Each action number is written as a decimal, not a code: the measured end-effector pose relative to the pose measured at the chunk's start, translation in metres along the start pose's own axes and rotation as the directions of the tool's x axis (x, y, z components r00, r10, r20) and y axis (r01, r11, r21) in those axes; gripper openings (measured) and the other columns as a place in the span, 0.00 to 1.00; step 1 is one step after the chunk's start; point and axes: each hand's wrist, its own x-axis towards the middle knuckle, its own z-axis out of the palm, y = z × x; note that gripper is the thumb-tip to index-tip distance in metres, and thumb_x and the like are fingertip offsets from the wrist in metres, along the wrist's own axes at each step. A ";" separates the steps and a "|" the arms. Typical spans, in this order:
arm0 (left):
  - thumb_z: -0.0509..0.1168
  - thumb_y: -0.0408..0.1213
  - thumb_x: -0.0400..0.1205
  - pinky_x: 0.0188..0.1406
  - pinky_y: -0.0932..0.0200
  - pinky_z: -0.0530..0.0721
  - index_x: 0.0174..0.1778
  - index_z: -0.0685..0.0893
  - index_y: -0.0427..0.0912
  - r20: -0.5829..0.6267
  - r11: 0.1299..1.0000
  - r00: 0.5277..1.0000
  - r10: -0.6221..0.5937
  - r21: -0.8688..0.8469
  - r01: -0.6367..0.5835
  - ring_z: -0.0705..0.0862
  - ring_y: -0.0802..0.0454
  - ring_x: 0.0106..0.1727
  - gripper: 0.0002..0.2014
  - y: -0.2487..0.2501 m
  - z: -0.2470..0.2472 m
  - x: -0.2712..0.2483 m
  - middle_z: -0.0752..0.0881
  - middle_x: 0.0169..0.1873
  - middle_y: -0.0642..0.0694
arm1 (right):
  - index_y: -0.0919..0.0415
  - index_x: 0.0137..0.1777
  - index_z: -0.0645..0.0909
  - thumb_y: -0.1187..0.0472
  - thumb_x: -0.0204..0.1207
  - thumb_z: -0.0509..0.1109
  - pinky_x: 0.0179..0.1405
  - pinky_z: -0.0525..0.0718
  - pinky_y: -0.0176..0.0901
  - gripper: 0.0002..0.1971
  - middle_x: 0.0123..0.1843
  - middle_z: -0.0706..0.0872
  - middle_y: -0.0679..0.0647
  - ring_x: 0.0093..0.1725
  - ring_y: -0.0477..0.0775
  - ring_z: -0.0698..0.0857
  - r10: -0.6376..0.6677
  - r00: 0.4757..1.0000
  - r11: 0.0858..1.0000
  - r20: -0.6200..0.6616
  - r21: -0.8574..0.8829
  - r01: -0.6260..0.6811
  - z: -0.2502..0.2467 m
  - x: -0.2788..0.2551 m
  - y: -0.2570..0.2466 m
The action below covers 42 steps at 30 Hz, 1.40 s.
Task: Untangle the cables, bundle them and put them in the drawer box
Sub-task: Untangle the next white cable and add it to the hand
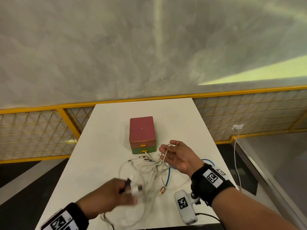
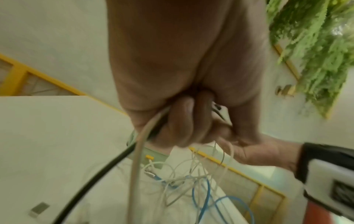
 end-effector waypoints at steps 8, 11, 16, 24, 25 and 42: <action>0.79 0.33 0.72 0.26 0.71 0.74 0.34 0.82 0.44 -0.512 0.940 0.842 0.169 -0.174 -0.295 0.77 0.67 0.23 0.11 0.030 0.035 0.051 0.82 0.22 0.62 | 0.63 0.66 0.73 0.78 0.80 0.62 0.39 0.89 0.52 0.18 0.51 0.89 0.63 0.47 0.62 0.90 0.073 0.986 0.997 0.149 -0.050 -0.066 0.020 -0.030 0.028; 0.78 0.29 0.72 0.31 0.70 0.77 0.30 0.81 0.45 -0.566 0.937 0.805 0.177 -0.154 -0.314 0.79 0.65 0.26 0.13 0.032 0.047 0.056 0.83 0.24 0.60 | 0.64 0.62 0.76 0.76 0.78 0.66 0.38 0.86 0.51 0.15 0.49 0.91 0.61 0.46 0.64 0.89 0.058 0.983 0.993 0.177 -0.107 -0.039 0.022 -0.038 0.024; 0.76 0.26 0.73 0.35 0.67 0.77 0.28 0.82 0.44 -0.378 0.943 0.902 0.209 -0.166 -0.288 0.78 0.62 0.28 0.13 0.028 0.042 0.043 0.82 0.26 0.55 | 0.58 0.57 0.77 0.70 0.81 0.66 0.54 0.84 0.67 0.08 0.51 0.92 0.60 0.51 0.60 0.90 0.044 0.987 0.967 0.155 -0.256 -0.003 0.013 -0.038 0.014; 0.78 0.31 0.71 0.35 0.71 0.78 0.25 0.84 0.52 0.211 0.988 0.967 0.139 0.042 -0.151 0.84 0.65 0.31 0.15 0.024 0.016 0.003 0.87 0.26 0.57 | 0.55 0.57 0.74 0.75 0.79 0.62 0.33 0.87 0.49 0.15 0.45 0.85 0.61 0.36 0.59 0.91 -0.031 0.995 0.980 0.097 -0.193 0.050 0.002 -0.031 0.004; 0.77 0.34 0.72 0.37 0.72 0.78 0.26 0.85 0.54 0.252 0.982 0.962 0.102 0.131 -0.139 0.84 0.67 0.34 0.13 0.022 0.016 -0.001 0.88 0.28 0.59 | 0.56 0.55 0.75 0.74 0.78 0.63 0.32 0.85 0.46 0.14 0.42 0.85 0.60 0.34 0.58 0.89 -0.071 0.994 0.965 0.077 -0.249 0.088 -0.002 -0.029 0.001; 0.72 0.32 0.80 0.23 0.76 0.72 0.41 0.92 0.40 -0.159 0.988 0.980 0.123 -0.072 -0.136 0.77 0.69 0.20 0.04 0.010 0.039 0.021 0.84 0.20 0.59 | 0.58 0.40 0.83 0.60 0.70 0.70 0.18 0.63 0.32 0.02 0.29 0.76 0.55 0.21 0.48 0.69 0.031 0.996 0.408 -0.088 -0.908 -0.093 -0.064 0.005 0.072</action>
